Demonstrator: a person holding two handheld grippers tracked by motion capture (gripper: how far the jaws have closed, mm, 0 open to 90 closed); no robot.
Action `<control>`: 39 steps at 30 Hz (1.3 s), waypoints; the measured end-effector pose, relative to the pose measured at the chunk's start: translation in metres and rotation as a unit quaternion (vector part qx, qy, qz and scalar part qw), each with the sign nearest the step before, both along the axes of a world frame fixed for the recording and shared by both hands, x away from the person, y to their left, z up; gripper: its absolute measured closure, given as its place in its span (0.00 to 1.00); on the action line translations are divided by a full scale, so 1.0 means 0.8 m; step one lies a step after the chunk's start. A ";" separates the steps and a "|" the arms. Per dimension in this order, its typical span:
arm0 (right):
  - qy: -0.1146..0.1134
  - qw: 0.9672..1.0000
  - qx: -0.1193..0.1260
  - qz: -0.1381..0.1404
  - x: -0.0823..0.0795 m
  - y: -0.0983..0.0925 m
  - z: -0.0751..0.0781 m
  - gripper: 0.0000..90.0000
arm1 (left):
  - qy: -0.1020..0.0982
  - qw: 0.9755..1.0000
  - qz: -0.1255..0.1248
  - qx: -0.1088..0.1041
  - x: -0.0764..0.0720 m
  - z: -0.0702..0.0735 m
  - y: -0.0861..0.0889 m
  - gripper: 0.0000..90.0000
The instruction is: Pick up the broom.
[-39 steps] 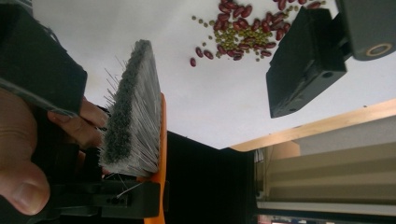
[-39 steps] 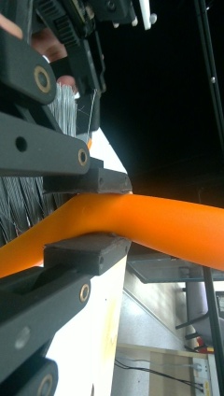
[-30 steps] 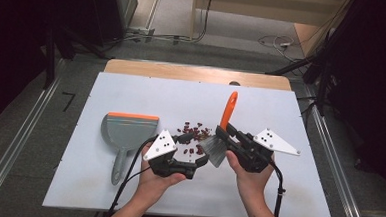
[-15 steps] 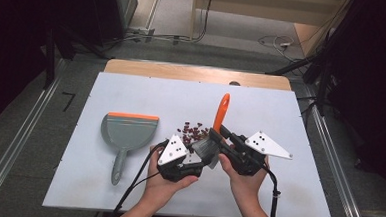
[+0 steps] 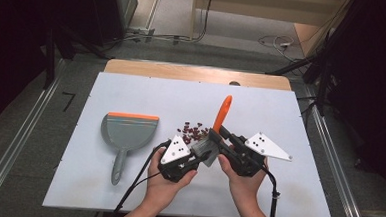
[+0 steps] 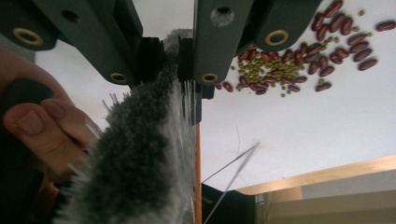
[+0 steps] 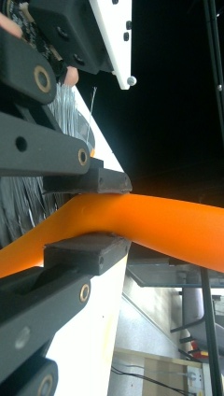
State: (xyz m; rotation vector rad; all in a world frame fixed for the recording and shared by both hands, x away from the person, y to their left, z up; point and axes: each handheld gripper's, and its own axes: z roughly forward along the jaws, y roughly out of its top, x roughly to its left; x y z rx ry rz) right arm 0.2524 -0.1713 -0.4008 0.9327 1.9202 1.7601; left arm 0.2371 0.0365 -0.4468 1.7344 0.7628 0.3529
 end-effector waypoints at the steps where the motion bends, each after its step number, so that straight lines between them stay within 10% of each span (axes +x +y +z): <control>1: 0.000 1.000 -0.001 0.002 0.001 0.000 0.000 0.76 | 0.000 1.000 0.000 0.000 0.000 0.000 0.000 0.94; 11: 0.012 0.997 -0.007 0.077 0.019 -0.014 0.011 0.49 | 0.002 1.000 -0.020 -0.005 0.011 0.008 0.029 0.96; 17: 0.034 0.992 0.000 0.120 0.037 -0.033 0.007 0.48 | 0.008 0.998 -0.059 -0.021 0.021 0.014 0.052 0.95; 28: 0.043 0.968 0.017 0.245 0.054 -0.038 -0.014 0.52 | 0.009 0.987 -0.156 -0.043 0.028 0.018 0.069 0.95; 39: 0.057 0.955 0.000 0.291 0.051 -0.023 -0.026 0.62 | 0.017 0.979 -0.201 -0.038 0.027 0.016 0.062 0.95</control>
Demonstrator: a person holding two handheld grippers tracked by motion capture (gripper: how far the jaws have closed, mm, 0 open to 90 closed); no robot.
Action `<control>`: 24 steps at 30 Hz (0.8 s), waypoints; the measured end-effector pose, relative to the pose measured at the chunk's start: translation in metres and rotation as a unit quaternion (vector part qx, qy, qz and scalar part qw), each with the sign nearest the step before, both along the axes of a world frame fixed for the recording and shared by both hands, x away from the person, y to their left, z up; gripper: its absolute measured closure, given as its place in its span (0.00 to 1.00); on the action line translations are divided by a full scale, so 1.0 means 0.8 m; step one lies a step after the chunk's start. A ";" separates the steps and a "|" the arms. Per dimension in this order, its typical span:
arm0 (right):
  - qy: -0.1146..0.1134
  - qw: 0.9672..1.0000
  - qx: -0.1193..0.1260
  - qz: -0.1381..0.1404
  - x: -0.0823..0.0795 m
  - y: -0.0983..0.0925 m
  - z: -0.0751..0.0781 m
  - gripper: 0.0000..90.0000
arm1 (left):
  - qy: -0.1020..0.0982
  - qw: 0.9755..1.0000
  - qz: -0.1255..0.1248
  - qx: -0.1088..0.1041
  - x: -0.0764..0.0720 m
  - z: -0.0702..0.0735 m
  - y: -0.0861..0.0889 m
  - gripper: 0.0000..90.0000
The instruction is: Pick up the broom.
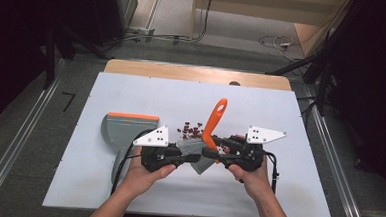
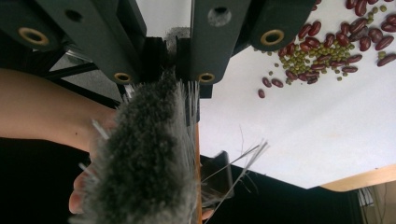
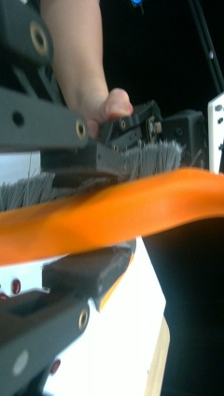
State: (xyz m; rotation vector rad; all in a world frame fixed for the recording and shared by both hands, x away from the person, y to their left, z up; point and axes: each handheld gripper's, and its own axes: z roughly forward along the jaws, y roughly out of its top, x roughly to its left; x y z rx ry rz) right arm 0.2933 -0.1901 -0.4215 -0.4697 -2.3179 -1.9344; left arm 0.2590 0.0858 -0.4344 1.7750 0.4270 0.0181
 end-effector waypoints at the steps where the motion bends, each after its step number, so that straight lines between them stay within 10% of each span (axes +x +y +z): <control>1: 0.001 1.000 0.000 -0.002 0.000 0.000 0.000 0.63 | 0.002 1.000 -0.001 -0.002 0.000 0.000 0.000 0.95; 11: 0.003 1.000 -0.011 -0.004 -0.003 -0.003 0.000 0.75 | 0.006 1.000 0.003 0.006 0.002 -0.002 0.000 0.94; 24: -0.012 0.995 -0.040 -0.089 -0.009 -0.007 0.011 0.76 | 0.001 0.996 0.088 0.012 -0.002 -0.001 0.017 0.39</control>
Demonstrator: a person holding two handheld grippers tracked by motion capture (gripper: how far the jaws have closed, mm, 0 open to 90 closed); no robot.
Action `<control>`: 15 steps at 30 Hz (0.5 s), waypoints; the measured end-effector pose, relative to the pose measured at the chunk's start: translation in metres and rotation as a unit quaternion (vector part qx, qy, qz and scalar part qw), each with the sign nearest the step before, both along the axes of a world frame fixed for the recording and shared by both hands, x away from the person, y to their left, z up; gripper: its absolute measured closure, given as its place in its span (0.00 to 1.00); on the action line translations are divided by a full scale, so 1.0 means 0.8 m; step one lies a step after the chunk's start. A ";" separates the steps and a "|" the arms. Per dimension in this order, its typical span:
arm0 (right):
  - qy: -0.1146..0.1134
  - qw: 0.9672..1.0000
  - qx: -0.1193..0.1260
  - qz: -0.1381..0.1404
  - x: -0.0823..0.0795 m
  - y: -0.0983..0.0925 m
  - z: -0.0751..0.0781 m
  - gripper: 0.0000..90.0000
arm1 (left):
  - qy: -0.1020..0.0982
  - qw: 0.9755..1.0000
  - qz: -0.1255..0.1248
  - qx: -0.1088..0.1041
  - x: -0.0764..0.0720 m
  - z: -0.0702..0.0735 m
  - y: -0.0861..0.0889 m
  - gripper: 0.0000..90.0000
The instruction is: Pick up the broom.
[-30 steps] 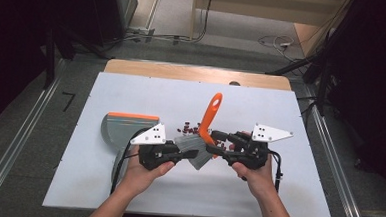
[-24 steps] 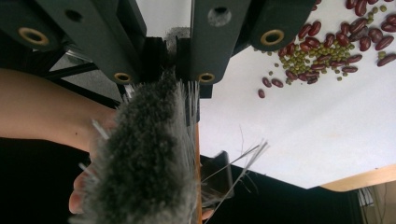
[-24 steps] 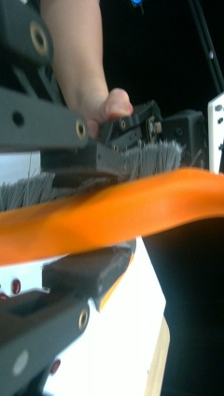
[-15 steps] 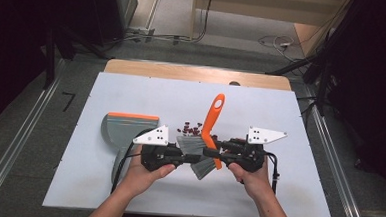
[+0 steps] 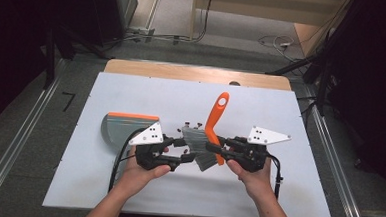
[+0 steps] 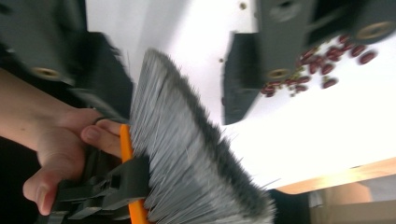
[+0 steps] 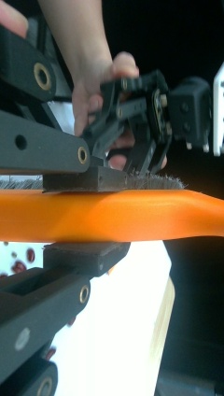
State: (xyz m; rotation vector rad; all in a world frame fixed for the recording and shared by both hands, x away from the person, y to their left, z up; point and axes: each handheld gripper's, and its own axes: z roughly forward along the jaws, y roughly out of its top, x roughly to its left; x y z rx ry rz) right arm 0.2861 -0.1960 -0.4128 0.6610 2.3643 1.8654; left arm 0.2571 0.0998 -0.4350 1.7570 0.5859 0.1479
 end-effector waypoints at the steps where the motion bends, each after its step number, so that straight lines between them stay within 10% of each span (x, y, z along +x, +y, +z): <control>1: -0.001 1.000 -0.003 -0.009 0.001 -0.002 0.000 0.76 | 0.001 1.000 0.014 -0.001 0.000 -0.001 0.004 0.34; 15: -0.003 0.996 -0.023 -0.084 0.008 -0.016 0.004 0.76 | -0.003 0.998 0.060 0.011 -0.004 -0.004 0.027 0.00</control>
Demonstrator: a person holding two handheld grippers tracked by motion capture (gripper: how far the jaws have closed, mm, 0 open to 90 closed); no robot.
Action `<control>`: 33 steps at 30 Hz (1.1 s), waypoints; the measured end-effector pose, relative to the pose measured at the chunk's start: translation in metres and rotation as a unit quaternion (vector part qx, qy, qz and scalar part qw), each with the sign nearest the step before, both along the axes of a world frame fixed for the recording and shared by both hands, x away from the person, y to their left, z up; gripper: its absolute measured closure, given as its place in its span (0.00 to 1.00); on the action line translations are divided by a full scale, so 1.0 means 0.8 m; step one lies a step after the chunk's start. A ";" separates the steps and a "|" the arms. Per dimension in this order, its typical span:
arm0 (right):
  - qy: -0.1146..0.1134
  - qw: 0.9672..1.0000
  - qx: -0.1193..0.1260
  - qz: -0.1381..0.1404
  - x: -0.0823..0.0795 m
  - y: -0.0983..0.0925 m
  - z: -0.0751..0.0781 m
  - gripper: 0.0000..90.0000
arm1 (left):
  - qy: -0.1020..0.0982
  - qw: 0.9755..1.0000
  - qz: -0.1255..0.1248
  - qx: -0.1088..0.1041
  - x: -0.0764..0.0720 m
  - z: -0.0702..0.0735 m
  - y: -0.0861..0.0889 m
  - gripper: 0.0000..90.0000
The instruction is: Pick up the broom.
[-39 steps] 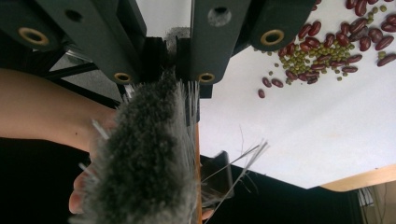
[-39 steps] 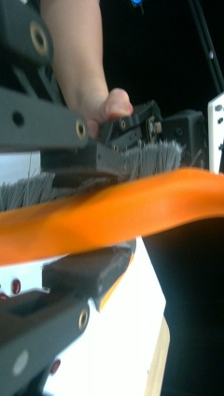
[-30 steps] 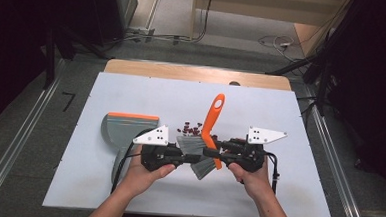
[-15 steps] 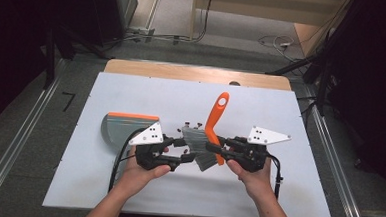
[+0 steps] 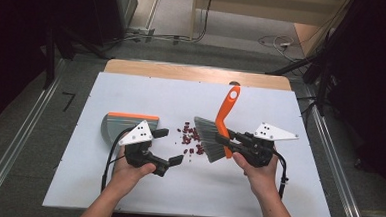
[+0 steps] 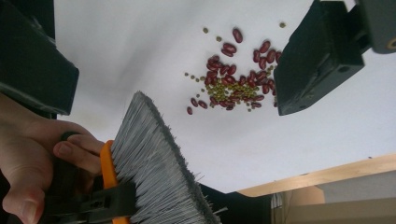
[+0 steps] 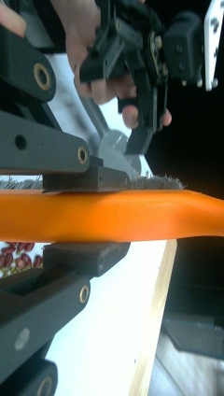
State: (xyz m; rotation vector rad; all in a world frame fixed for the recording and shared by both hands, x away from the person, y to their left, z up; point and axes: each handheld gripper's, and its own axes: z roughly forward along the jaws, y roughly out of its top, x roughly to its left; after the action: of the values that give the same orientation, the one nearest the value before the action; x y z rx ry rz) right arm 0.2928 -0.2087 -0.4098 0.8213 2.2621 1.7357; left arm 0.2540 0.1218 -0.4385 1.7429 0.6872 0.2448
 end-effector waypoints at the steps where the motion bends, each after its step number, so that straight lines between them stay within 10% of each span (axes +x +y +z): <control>1: 0.000 1.000 0.000 0.000 0.000 0.000 0.000 0.76 | -0.001 1.000 0.000 0.000 0.000 0.000 0.002 0.00; 33: 0.036 0.988 -0.053 -0.142 0.025 -0.050 -0.007 0.76 | -0.012 1.000 0.023 -0.003 -0.006 -0.012 0.043 0.00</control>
State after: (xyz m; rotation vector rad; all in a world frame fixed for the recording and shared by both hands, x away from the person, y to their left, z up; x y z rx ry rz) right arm 0.3128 -0.2487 -0.4158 1.1363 2.1328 1.4682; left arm 0.2495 0.1560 -0.4479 1.7182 0.7102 0.2946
